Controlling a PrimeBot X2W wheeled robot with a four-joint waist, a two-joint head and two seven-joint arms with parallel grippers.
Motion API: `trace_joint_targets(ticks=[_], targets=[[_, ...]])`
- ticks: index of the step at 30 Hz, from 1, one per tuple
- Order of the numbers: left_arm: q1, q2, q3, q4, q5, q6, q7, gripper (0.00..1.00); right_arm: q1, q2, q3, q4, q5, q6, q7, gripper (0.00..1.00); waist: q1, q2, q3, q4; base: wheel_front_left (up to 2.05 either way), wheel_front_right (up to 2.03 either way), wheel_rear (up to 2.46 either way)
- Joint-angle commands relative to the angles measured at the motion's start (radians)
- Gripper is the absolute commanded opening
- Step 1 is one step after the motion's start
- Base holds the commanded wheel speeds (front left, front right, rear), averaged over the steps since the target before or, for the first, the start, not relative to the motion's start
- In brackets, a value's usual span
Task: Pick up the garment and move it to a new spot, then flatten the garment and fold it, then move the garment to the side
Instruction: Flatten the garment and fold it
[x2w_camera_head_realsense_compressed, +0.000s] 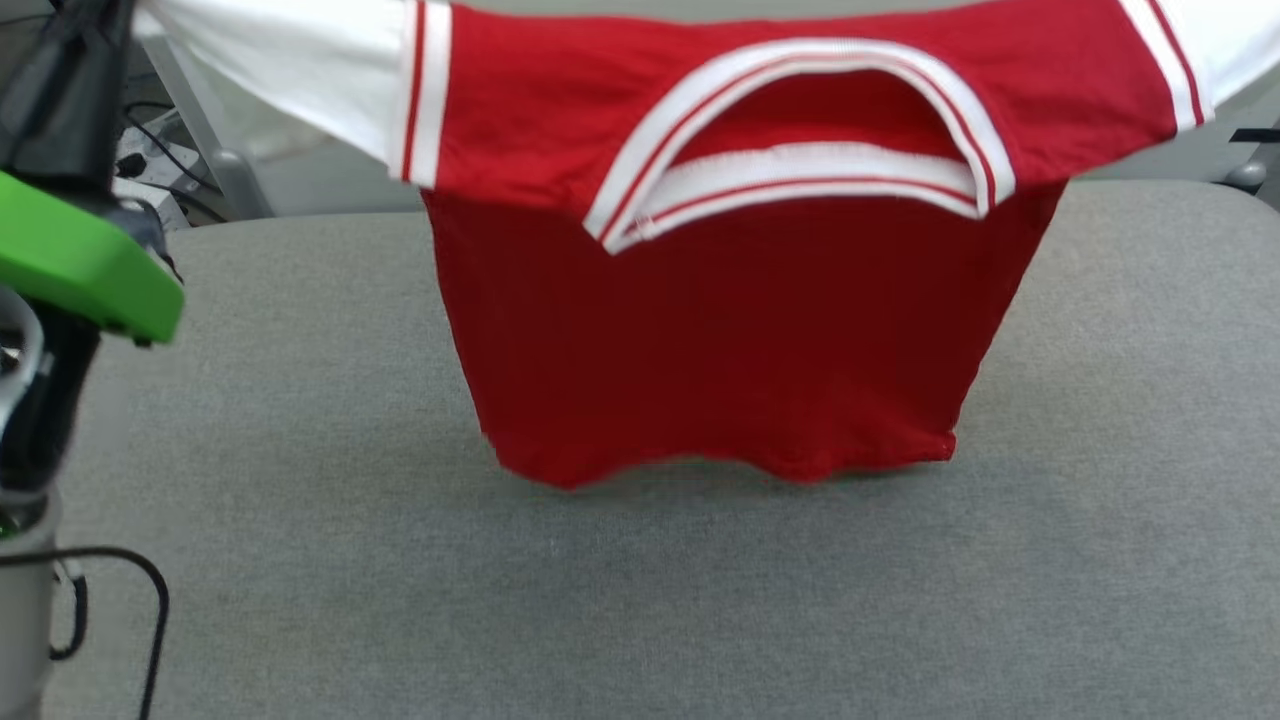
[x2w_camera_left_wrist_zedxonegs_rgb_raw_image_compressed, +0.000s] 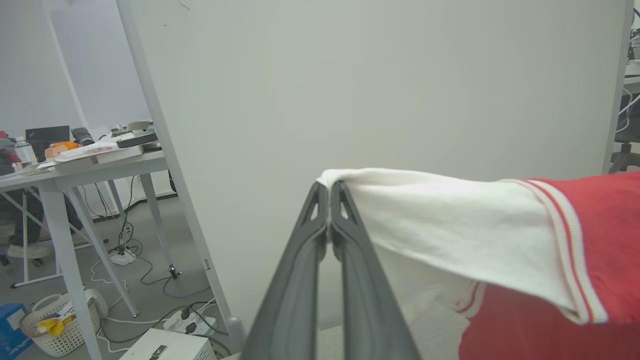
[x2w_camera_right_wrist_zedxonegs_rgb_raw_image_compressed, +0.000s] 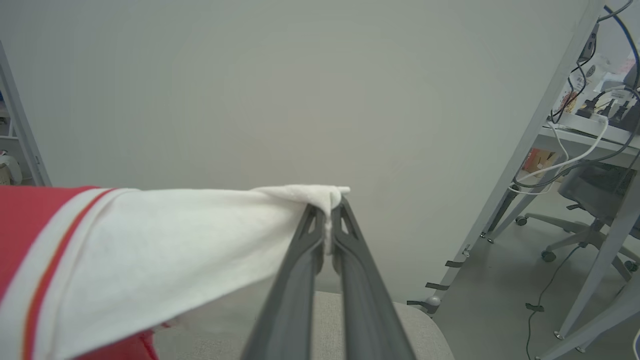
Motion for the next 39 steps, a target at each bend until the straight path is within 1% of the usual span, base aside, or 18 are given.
trace_joint_targets(ticks=[1,5,7,11,15,20,26,32,36,39], targets=[[-0.04,0.011,0.009,0.014,-0.01,-0.007,-0.004,0.0,-0.033,-0.001,0.005,0.012,-0.001,-0.001,-0.012,0.0,0.0,0.012,0.031,-0.001,0.0,0.0,0.0],[-0.134,0.034,0.016,0.063,-0.026,-0.032,-0.009,0.0,-0.123,-0.022,0.052,0.048,-0.049,-0.001,-0.065,0.0,0.0,0.012,0.101,-0.008,0.0,0.0,0.0],[-0.186,0.051,0.015,0.095,-0.025,-0.046,-0.014,0.0,-0.177,0.001,0.059,0.086,-0.05,-0.001,-0.093,0.0,0.0,0.012,0.14,-0.012,0.0,0.0,0.0],[-0.317,0.074,0.011,0.166,-0.028,-0.064,-0.026,0.0,-0.304,0.019,0.07,0.165,-0.061,-0.001,-0.126,0.0,0.0,0.012,0.233,-0.01,0.0,0.0,0.0],[-0.471,0.097,-0.013,0.253,-0.004,-0.08,-0.055,0.0,-0.449,0.018,0.083,0.246,-0.083,-0.001,-0.162,0.0,0.0,0.012,0.328,-0.007,0.0,0.0,0.0],[-0.676,0.115,-0.069,0.402,0.028,-0.099,-0.11,0.0,-0.637,0.034,0.081,0.36,-0.117,-0.001,-0.228,0.0,0.0,0.012,0.436,-0.005,0.0,0.0,0.0],[-0.883,0.093,-0.137,0.595,0.056,-0.107,-0.197,0.0,-0.824,0.075,0.054,0.504,-0.213,-0.001,-0.381,0.0,0.0,0.012,0.523,-0.006,0.0,0.0,0.0],[-1.025,0.063,-0.187,0.756,0.09,-0.11,-0.316,0.0,-0.947,0.114,0.032,0.643,-0.298,-0.001,-0.487,0.0,0.0,0.012,0.582,-0.01,0.0,0.0,0.0],[-1.05,0.038,-0.206,0.848,0.09,-0.111,-0.397,0.0,-0.977,0.135,0.015,0.722,-0.329,-0.001,-0.549,0.0,0.0,0.012,0.604,-0.006,0.0,0.0,0.0],[-1.027,0.022,-0.224,0.907,0.082,-0.112,-0.455,0.0,-0.961,0.14,0.036,0.772,-0.345,-0.001,-0.583,0.0,0.0,0.012,0.608,0.002,0.0,0.0,0.0]])
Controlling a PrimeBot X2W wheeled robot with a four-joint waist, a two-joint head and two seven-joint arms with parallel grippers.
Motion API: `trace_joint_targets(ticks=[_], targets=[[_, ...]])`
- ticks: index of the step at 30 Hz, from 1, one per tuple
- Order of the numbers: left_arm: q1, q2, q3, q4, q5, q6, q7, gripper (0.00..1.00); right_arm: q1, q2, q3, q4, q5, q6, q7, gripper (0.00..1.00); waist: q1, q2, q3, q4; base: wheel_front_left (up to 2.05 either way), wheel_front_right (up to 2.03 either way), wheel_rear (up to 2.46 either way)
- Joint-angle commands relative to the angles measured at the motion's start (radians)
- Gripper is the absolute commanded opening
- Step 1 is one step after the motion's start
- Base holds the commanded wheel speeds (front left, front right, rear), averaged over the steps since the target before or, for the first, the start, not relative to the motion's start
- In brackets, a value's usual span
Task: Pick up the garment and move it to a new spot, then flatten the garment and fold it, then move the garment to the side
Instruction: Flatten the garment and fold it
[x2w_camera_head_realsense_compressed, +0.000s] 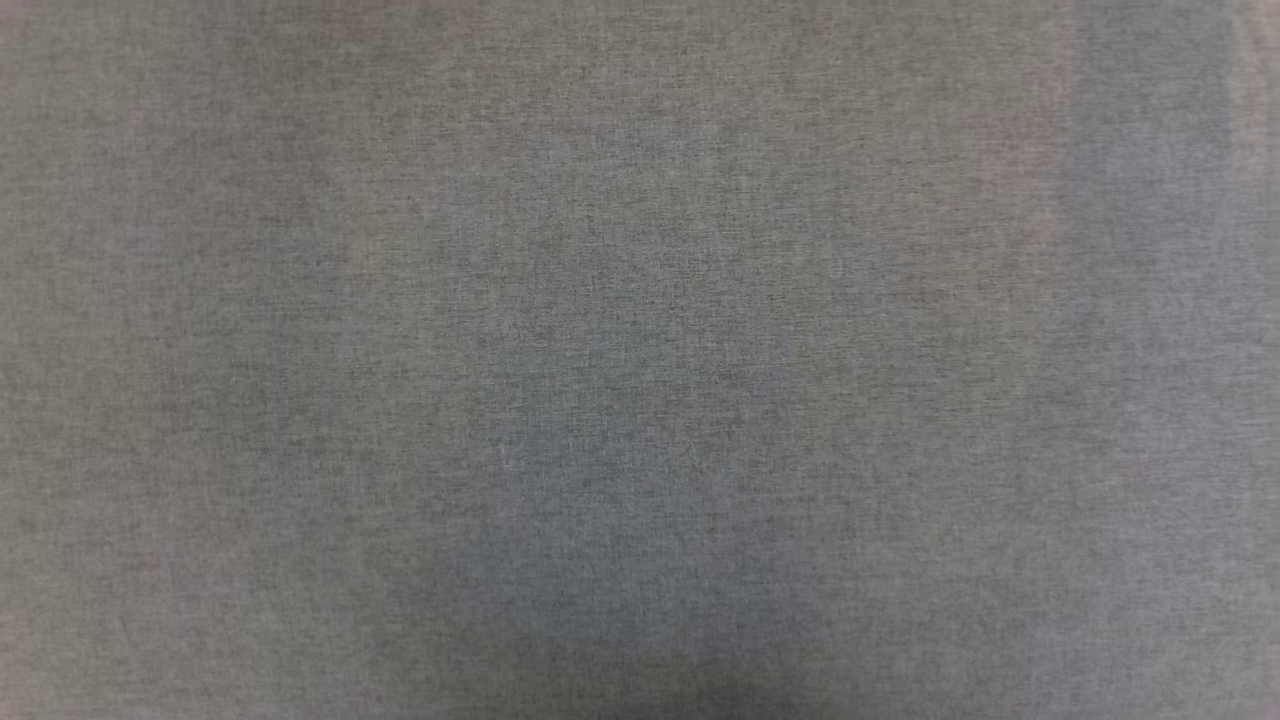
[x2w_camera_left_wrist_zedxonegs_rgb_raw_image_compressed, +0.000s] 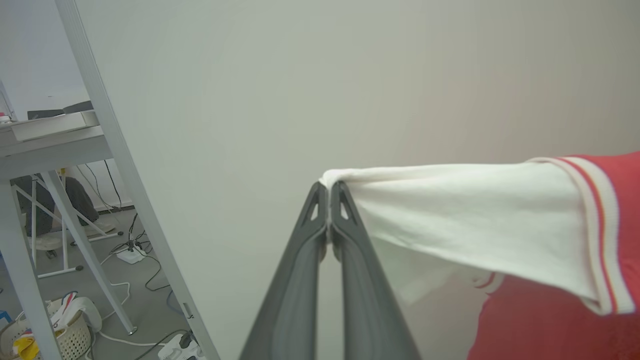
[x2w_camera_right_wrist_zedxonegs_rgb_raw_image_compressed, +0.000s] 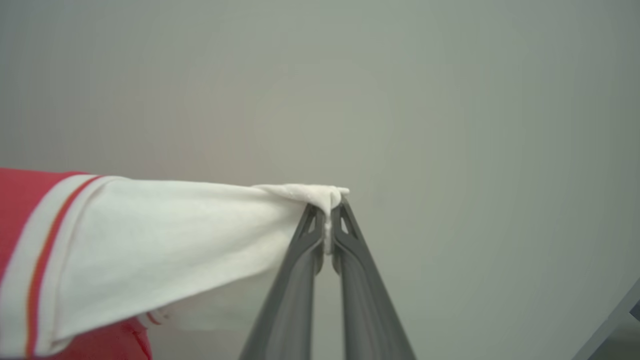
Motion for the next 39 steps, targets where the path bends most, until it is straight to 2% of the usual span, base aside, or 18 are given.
trace_joint_targets(ticks=[1,9,17,25,29,35,39], targets=[[0.02,-0.004,-0.006,0.022,-0.005,-0.002,-0.023,0.0,0.015,0.0,0.007,0.017,-0.004,-0.001,-0.02,0.0,-0.0002,0.012,0.01,0.01,0.0,0.0,0.0],[0.191,-0.028,-0.077,0.112,-0.06,-0.002,-0.111,0.0,0.143,0.011,0.059,0.117,0.022,-0.001,-0.094,0.0,-0.0002,0.012,-0.026,0.027,0.0,0.0,0.0],[0.437,-0.036,-0.123,0.171,-0.128,-0.003,-0.17,0.0,0.328,0.032,0.125,0.199,0.11,-0.001,-0.127,0.0,-0.0002,0.012,-0.137,0.036,0.0,0.0,0.0],[0.654,-0.027,-0.181,0.193,-0.175,-0.003,-0.137,0.0,0.541,-0.017,0.259,0.242,0.237,-0.001,-0.047,0.0,-0.0002,0.012,-0.269,0.04,0.0,0.0,0.0],[0.753,-0.017,-0.209,0.195,-0.207,-0.003,-0.073,0.0,0.635,-0.039,0.307,0.25,0.316,-0.001,0.018,0.0,-0.0002,0.012,-0.33,0.036,0.0,0.0,0.0],[0.907,0.018,-0.236,0.148,-0.257,-0.002,-0.021,0.0,0.774,-0.087,0.356,0.229,0.433,-0.001,0.103,0.0,-0.0002,0.012,-0.419,0.023,0.0,0.0,0.0],[1.044,0.024,-0.233,0.079,-0.292,0.022,-0.01,0.0,0.88,-0.117,0.375,0.198,0.506,-0.001,0.151,0.0,-0.0002,0.012,-0.47,0.015,0.0,0.0,0.0]])
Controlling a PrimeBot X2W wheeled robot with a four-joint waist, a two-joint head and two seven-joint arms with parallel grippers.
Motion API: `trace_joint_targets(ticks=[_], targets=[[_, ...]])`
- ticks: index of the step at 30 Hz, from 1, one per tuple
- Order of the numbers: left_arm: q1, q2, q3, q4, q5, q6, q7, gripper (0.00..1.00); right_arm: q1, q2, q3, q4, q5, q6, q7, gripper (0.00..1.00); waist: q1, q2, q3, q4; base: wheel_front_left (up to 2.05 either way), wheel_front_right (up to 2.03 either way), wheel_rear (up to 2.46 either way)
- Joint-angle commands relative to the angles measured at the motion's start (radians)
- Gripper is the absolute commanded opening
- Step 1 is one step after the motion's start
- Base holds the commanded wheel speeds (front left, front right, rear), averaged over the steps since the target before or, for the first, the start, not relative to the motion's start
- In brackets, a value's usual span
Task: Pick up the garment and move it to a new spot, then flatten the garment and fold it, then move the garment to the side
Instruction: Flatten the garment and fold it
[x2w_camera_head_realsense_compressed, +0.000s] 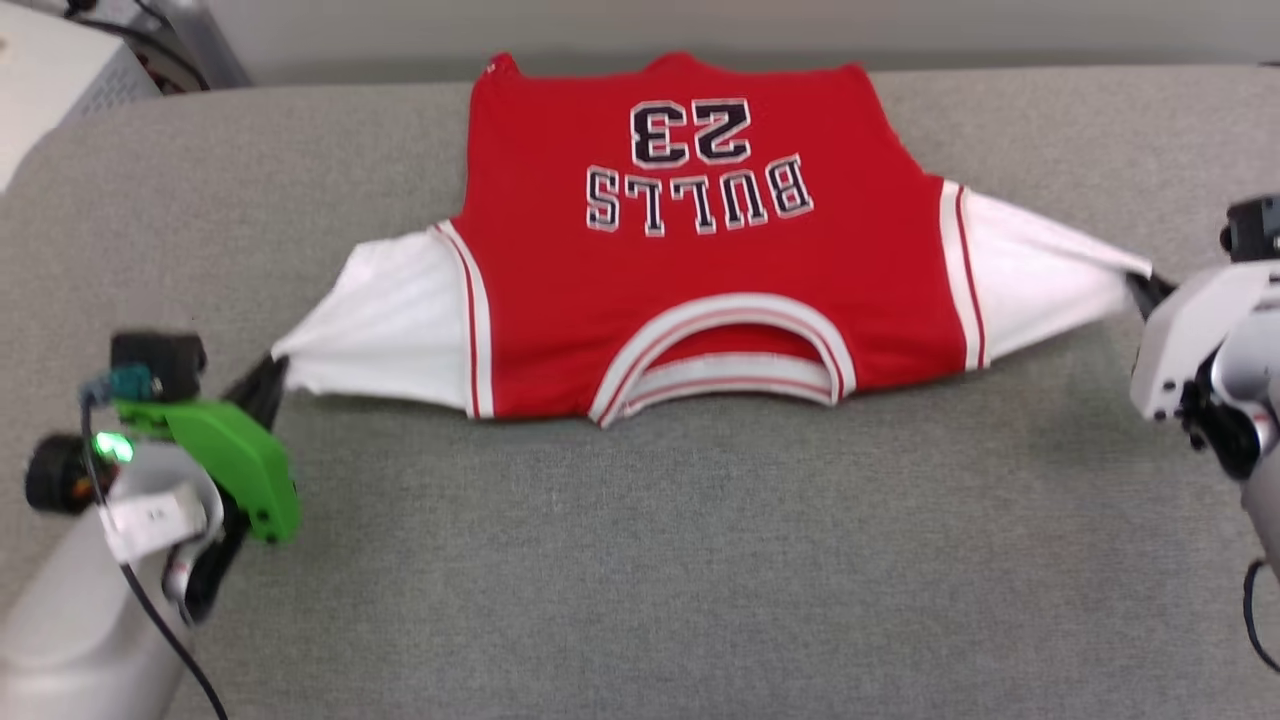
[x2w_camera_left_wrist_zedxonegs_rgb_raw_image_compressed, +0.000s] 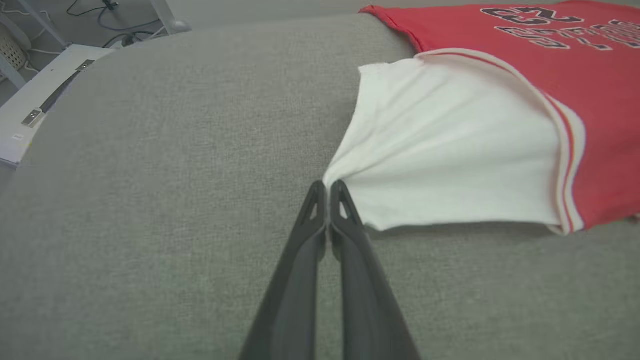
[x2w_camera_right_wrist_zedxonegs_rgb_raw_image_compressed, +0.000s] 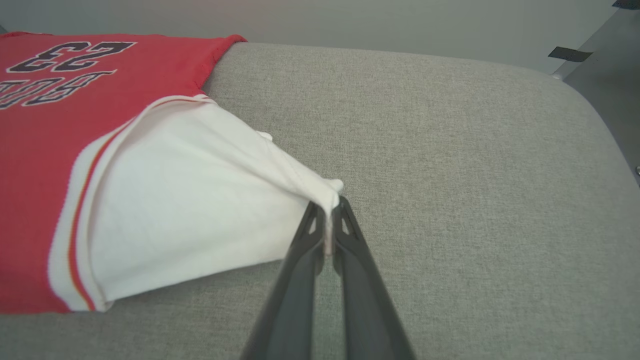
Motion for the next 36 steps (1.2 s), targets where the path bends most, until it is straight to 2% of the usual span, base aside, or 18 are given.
trace_joint_targets(ticks=[1,8,12,18,24,29,30,31,36], targets=[[0.056,0.024,0.009,-0.015,-0.019,0.02,0.005,0.0,0.043,-0.032,0.001,-0.009,0.022,-0.002,0.008,0.0,0.0001,0.0119,-0.071,-0.013,0.0,0.0,0.0],[0.268,0.032,-0.021,-0.168,-0.054,0.07,0.068,0.0,0.228,-0.08,0.007,-0.1,0.125,-0.002,0.068,0.0,0.0001,0.0119,-0.138,-0.008,0.0,0.0,0.0],[0.378,0.048,-0.023,-0.27,-0.076,0.114,0.094,0.0,0.343,-0.11,0.006,-0.19,0.17,-0.002,0.129,0.0,0.0001,0.0119,-0.171,-0.008,0.0,0.0,0.0],[0.507,0.091,-0.007,-0.397,-0.103,0.166,0.104,0.0,0.498,-0.153,-0.054,-0.307,0.214,-0.002,0.24,0.0,0.0001,0.0119,-0.21,-0.013,0.0,0.0,0.0],[0.576,0.112,-0.019,-0.486,-0.117,0.178,0.129,0.0,0.641,-0.159,-0.139,-0.424,0.232,-0.002,0.353,0.0,0.0001,0.0119,-0.216,-0.005,0.0,0.0,0.0],[0.583,0.087,-0.035,-0.535,-0.109,0.192,0.119,0.0,0.707,-0.144,-0.212,-0.529,0.207,-0.002,0.397,0.0,0.0001,0.0119,-0.187,0.006,0.0,0.0,0.0],[0.581,0.084,-0.037,-0.546,-0.106,0.195,0.118,0.0,0.71,-0.137,-0.229,-0.556,0.201,-0.002,0.401,0.52,0.0001,0.0119,-0.179,0.009,0.0,0.0,0.0],[0.579,0.083,-0.039,-0.556,-0.103,0.196,0.119,0.0,0.71,-0.132,-0.245,-0.576,0.196,-0.002,0.404,1.0,0.0001,0.0119,-0.171,0.011,0.0,0.0,0.0],[0.561,0.086,-0.049,-0.647,-0.11,0.197,0.158,0.0,0.679,-0.116,-0.311,-0.712,0.163,-0.002,0.472,1.0,0.0001,0.0119,-0.111,0.04,0.0,0.0,0.0]])
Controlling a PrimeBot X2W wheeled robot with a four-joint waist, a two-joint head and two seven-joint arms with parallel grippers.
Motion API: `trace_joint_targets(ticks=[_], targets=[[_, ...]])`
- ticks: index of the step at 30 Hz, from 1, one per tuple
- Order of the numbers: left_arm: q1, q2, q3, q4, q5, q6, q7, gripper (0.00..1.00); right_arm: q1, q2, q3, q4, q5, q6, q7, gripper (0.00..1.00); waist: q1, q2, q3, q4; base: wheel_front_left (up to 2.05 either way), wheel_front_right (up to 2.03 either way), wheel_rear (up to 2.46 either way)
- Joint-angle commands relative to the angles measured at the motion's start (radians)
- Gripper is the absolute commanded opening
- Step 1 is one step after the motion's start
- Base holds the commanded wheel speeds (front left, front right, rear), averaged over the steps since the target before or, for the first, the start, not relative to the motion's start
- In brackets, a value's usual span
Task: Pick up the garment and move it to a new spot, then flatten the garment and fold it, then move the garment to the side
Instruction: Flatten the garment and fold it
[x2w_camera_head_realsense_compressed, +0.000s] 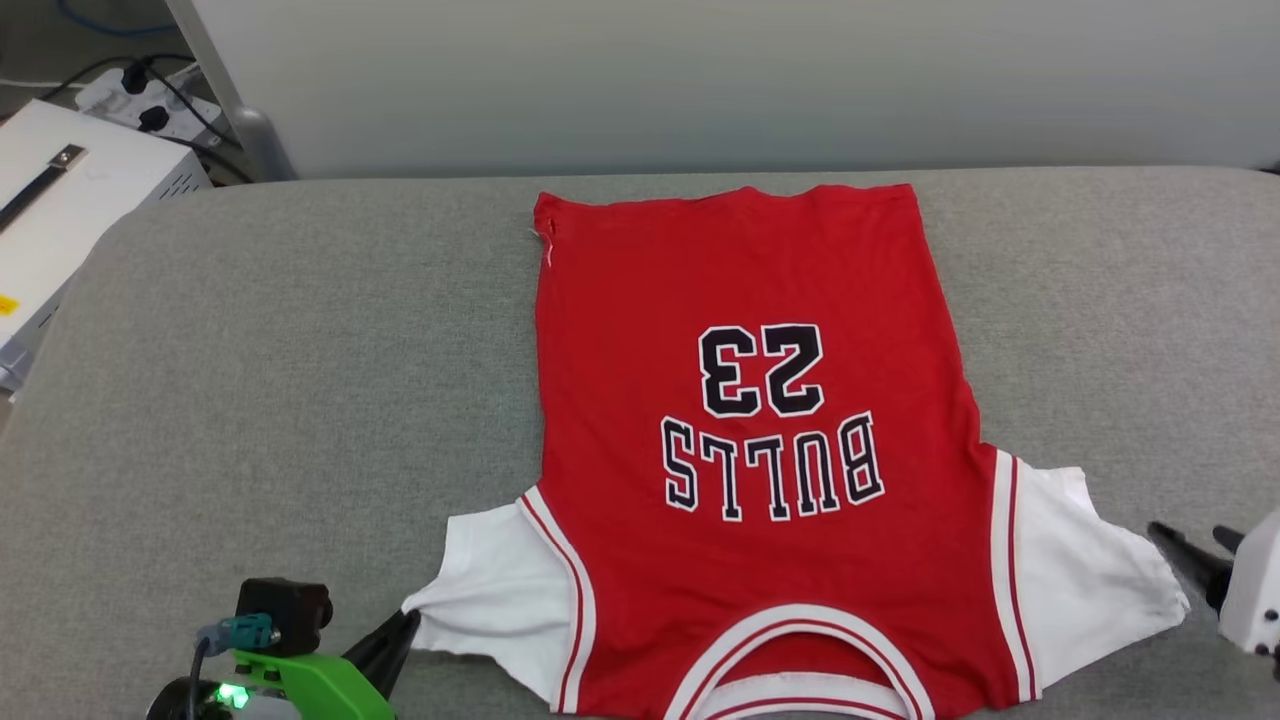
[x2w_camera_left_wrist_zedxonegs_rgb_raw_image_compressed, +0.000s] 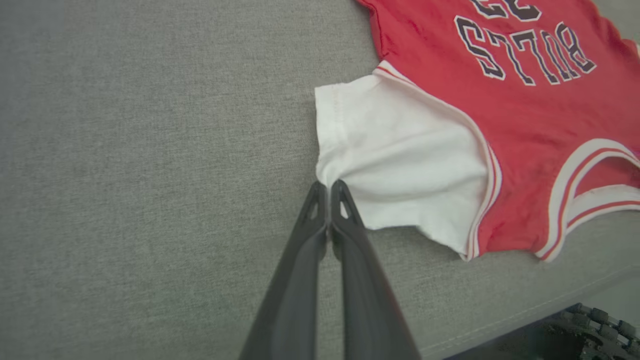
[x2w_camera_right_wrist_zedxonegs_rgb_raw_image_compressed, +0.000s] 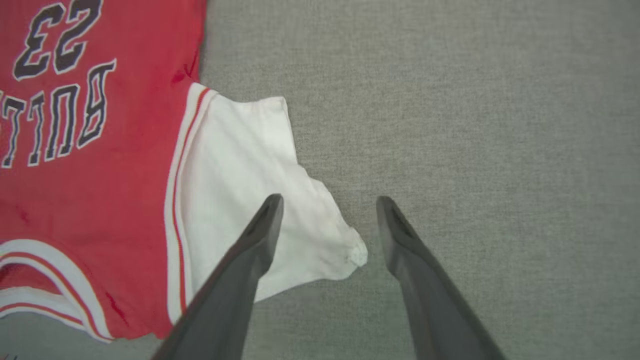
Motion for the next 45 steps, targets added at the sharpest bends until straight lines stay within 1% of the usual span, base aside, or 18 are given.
trace_joint_targets(ticks=[1,3,7,10,13,16,21,27,31,37,43,44,45], targets=[[-0.011,0.006,-0.001,-0.031,0.001,0.011,0.012,0.0,-0.03,0.012,-0.021,-0.042,-0.003,-0.001,0.021,1.0,0.0001,0.0119,0.048,0.029,0.0,0.0,0.0],[-0.018,0.013,-0.001,-0.093,0.005,0.027,0.032,0.0,-0.071,0.035,-0.052,-0.11,0.004,-0.001,0.068,1.0,0.0001,0.0119,0.086,0.046,0.0,0.0,0.0],[-0.021,0.027,-0.007,-0.208,-0.001,0.049,0.084,0.0,-0.166,0.043,-0.078,-0.21,-0.038,-0.001,0.163,1.0,0.0001,0.0119,0.168,0.092,0.0,0.0,0.0],[-0.034,0.04,-0.021,-0.275,0.015,0.057,0.118,0.0,-0.252,0.047,-0.091,-0.248,-0.075,-0.001,0.234,1.0,0.0001,0.0119,0.234,0.134,0.0,0.0,0.0],[-0.057,0.038,-0.037,-0.334,0.029,0.057,0.142,0.0,-0.364,0.063,-0.105,-0.248,-0.094,-0.001,0.313,1.0,0.0001,0.0119,0.305,0.181,0.0,0.0,0.0],[-0.08,0.032,-0.05,-0.367,0.038,0.051,0.157,0.0,-0.479,0.089,-0.144,-0.206,-0.096,-0.001,0.389,1.0,0.0001,0.0119,0.367,0.225,0.0,0.0,0.0],[-0.112,0.027,-0.068,-0.397,0.065,0.042,0.165,0.0,-0.663,0.038,-0.128,-0.134,-0.214,-0.001,0.481,1.0,0.0001,0.0119,0.464,0.288,0.0,0.0,0.0],[-0.147,0.02,-0.091,-0.415,0.076,0.011,0.171,0.0,-0.83,0.016,-0.154,0.0,-0.326,-0.001,0.552,1.0,0.0001,0.0119,0.539,0.354,0.0,0.0,0.0],[-0.164,0.007,-0.091,-0.412,0.08,0.006,0.159,0.0,-0.905,0.015,-0.18,0.076,-0.393,-0.001,0.581,1.0,0.0001,0.0119,0.573,0.386,0.0,0.0,0.0],[-0.178,-0.014,-0.096,-0.406,0.076,-0.007,0.14,0.0,-0.983,0.008,-0.222,0.143,-0.48,-0.001,0.6,1.0,0.0001,0.0119,0.613,0.424,0.0,0.0,0.0],[-0.191,-0.029,-0.096,-0.389,0.075,-0.012,0.124,0.0,-0.99,0.011,-0.238,0.194,-0.536,-0.001,0.613,1.0,0.0001,0.0119,0.624,0.44,0.0,0.0,0.0],[-0.192,-0.03,-0.097,-0.386,0.075,-0.012,0.122,0.0,-0.986,0.014,-0.238,0.197,-0.536,-0.001,0.612,0.91,0.0001,0.0119,0.625,0.441,0.0,0.0,0.0],[-0.193,-0.031,-0.097,-0.384,0.076,-0.012,0.121,0.0,-0.981,0.015,-0.241,0.201,-0.538,-0.001,0.613,0.33,0.0001,0.0119,0.625,0.441,0.0,0.0,0.0]])
